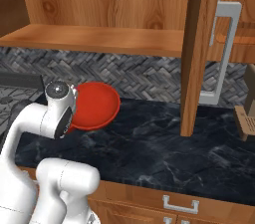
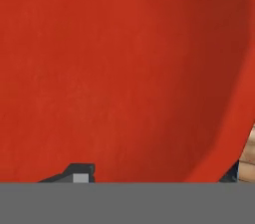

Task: Open the cabinet. Pick the bowls from the counter and place them in the cabinet. Then close the cabinet.

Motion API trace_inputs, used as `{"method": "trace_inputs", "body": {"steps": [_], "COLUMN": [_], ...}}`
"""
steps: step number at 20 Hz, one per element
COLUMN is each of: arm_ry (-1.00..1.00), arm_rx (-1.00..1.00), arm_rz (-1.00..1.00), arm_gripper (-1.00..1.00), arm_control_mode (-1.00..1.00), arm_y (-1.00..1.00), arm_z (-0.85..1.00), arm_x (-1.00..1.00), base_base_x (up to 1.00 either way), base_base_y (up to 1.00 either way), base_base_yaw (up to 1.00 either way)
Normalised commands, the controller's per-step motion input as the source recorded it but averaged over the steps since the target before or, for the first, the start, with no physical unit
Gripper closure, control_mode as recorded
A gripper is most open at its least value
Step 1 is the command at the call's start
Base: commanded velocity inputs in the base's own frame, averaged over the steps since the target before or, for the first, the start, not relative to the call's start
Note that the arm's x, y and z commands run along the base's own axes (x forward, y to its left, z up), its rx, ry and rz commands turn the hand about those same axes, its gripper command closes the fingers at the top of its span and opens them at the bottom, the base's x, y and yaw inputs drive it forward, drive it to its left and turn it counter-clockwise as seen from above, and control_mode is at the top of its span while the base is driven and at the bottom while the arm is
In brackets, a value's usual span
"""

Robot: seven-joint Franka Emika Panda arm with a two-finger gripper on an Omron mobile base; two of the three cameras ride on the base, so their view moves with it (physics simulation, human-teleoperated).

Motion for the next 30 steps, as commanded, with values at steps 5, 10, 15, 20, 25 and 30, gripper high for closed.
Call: {"method": "trace_inputs", "body": {"steps": [5,10,15,20,25,30], "arm_ry": [-0.01,0.00,0.00,-0.08,-0.26,-0.22], "arm_rx": [0.00,0.00,0.00,0.00,-0.06,-0.06], "arm_rz": [0.09,0.07,0.13,0.11,0.11,0.11], "arm_gripper": [1.00,1.00,1.00,1.00,1.00,1.00], "arm_control_mode": [-1.00,-1.00,-1.00,-1.00,-1.00,-1.00], "arm_y": [-0.22,-0.07,-0.02,0.00,0.00,0.00], "arm_z": [0.13,0.28,0.40,0.37,0.37,0.33], "arm_x": [-0.70,-0.63,-0.46,-0.50,-0.43,-0.33], "base_base_x": [0.00,0.00,0.00,0.00,0.00,0.00], "base_base_y": [0.00,0.00,0.00,0.00,0.00,0.00], "base_base_yaw": [0.00,0.00,0.00,0.00,0.00,0.00]}}
